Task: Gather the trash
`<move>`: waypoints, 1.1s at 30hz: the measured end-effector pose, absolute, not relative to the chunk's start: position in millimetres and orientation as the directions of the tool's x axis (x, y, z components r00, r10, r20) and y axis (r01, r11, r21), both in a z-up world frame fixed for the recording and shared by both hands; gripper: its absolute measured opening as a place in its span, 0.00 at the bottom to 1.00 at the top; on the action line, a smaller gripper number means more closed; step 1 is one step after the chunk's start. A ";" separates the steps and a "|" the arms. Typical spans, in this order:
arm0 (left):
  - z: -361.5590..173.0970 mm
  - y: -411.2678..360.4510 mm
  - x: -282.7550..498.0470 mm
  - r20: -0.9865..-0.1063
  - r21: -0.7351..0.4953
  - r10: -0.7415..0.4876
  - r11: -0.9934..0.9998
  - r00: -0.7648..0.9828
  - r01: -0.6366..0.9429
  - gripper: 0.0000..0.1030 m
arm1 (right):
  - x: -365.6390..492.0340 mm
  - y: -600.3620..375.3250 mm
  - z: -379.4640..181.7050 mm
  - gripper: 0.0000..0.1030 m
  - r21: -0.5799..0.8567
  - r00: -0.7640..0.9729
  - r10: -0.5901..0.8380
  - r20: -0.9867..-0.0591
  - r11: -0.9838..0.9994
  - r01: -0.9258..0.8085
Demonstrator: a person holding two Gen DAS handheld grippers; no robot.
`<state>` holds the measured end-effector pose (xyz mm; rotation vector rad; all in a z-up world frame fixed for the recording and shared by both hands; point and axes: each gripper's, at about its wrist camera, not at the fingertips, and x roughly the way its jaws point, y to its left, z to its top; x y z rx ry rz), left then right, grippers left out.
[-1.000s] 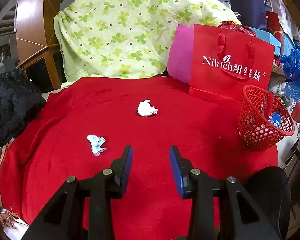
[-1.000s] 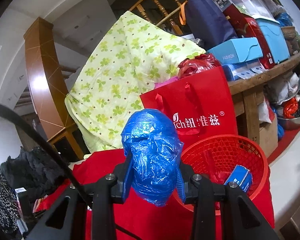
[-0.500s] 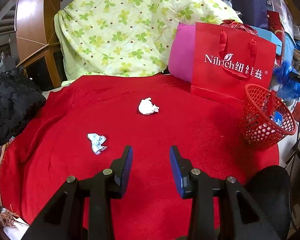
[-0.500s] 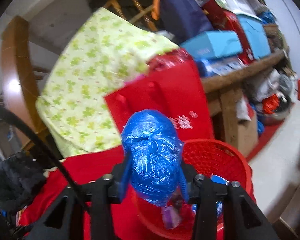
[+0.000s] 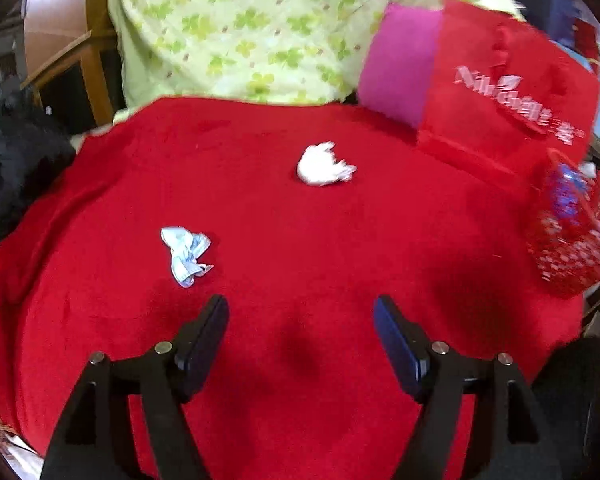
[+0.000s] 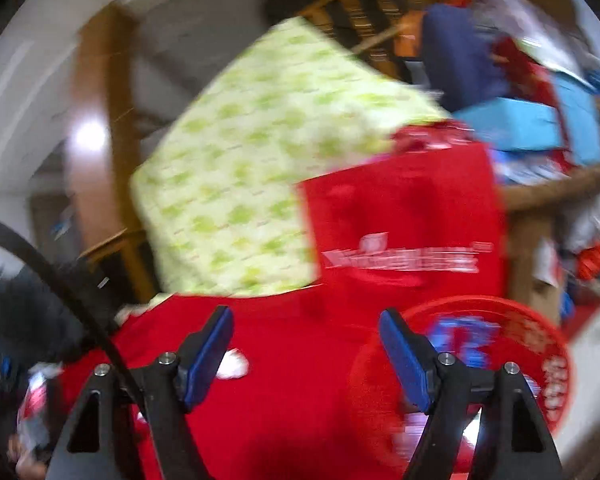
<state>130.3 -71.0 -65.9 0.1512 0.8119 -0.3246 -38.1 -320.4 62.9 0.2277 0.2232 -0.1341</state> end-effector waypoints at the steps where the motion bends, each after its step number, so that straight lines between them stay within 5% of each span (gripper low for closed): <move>1: -71.9 -69.7 141.7 -0.742 -0.002 -0.225 0.942 0.631 0.335 0.73 | -22.2 -305.3 54.2 0.76 0.184 0.959 -0.072 -0.273 0.975 0.126; 8: -106.3 -66.3 208.5 -0.760 0.037 -0.161 0.956 0.630 0.289 0.74 | 75.9 -265.9 -34.4 0.76 0.152 0.840 0.008 -0.543 0.984 0.089; 13: -132.3 -68.6 240.5 -0.776 0.080 -0.099 0.964 0.623 0.253 0.80 | 130.7 -270.4 -87.8 0.76 0.055 0.746 -0.084 -0.660 0.986 0.160; 17: -151.3 -63.6 249.1 -0.755 0.134 -0.026 0.972 0.656 0.193 1.00 | 146.7 -289.3 -108.7 0.76 0.004 0.718 -0.166 -0.676 0.973 0.229; 21: -153.9 -52.3 249.0 -0.757 0.065 -0.068 0.982 0.650 0.179 1.00 | 163.0 -303.5 -132.7 0.76 0.008 0.642 -0.167 -0.748 0.965 0.261; 33: -157.6 -44.2 247.2 -0.757 0.002 -0.124 0.981 0.642 0.192 1.00 | 165.4 -307.2 -136.2 0.91 0.005 0.647 -0.156 -0.746 0.971 0.240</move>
